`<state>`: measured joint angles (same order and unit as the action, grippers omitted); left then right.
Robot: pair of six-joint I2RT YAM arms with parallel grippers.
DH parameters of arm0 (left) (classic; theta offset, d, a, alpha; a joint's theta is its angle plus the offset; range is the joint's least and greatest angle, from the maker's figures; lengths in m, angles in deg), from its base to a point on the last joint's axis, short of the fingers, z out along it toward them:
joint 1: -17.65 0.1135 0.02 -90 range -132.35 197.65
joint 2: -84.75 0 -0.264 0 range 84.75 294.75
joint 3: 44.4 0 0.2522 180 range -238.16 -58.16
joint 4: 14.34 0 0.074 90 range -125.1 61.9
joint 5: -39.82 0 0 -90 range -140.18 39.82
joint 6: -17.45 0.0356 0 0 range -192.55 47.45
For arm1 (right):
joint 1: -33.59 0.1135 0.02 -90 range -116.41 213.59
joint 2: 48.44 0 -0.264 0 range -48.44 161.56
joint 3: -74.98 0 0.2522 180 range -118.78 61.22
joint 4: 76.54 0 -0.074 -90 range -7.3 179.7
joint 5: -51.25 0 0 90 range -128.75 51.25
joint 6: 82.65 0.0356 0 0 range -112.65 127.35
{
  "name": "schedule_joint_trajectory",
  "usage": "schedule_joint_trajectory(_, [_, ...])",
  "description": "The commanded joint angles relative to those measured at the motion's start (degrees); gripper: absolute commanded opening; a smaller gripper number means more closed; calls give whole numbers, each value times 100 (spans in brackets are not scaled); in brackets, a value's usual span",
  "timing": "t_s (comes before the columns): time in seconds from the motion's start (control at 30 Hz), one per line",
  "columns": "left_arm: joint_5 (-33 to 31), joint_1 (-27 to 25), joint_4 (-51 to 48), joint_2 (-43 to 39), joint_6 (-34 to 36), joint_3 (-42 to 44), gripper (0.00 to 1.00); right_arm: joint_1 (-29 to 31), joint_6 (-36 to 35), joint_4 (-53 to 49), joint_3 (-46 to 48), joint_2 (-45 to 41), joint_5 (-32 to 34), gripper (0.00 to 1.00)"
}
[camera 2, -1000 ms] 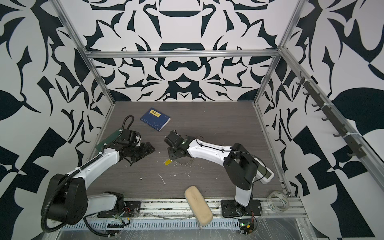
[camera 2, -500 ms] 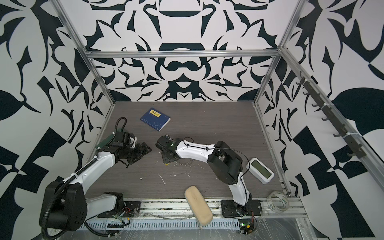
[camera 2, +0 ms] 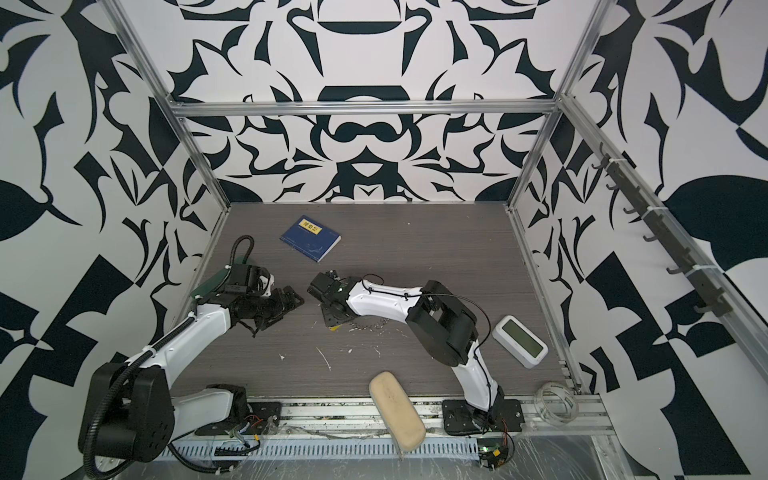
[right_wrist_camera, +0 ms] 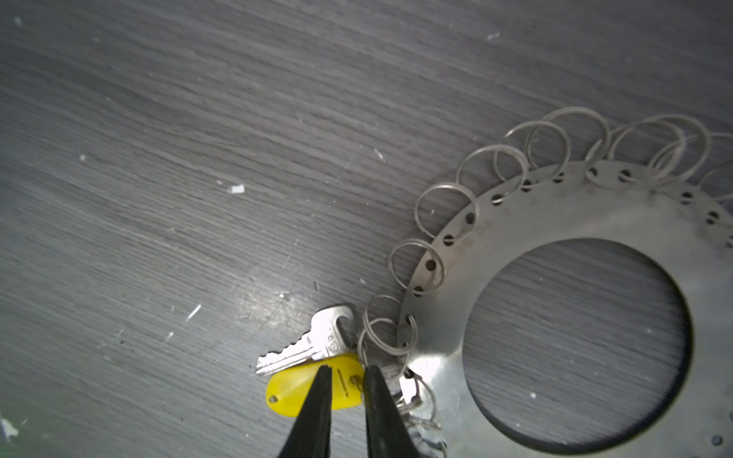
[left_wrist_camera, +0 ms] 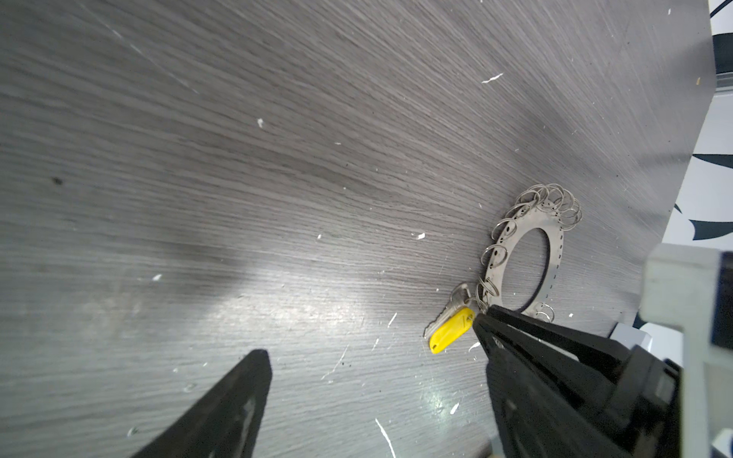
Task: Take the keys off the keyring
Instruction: 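Lower the right gripper and close it on the disc edge near the yellow-tag key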
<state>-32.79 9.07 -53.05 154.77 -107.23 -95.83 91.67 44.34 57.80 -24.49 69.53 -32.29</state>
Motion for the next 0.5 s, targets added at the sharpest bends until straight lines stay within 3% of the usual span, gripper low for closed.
schedule_joint_trajectory(0.0, [54, 32, -163, -6, 16, -30, 89, -25, -104, -92, -240, -14, 130, 19])
schedule_joint_trajectory(0.47, [34, 32, -209, 54, 40, -92, 89, -48, -192, -197, -279, 4, 255, 23])
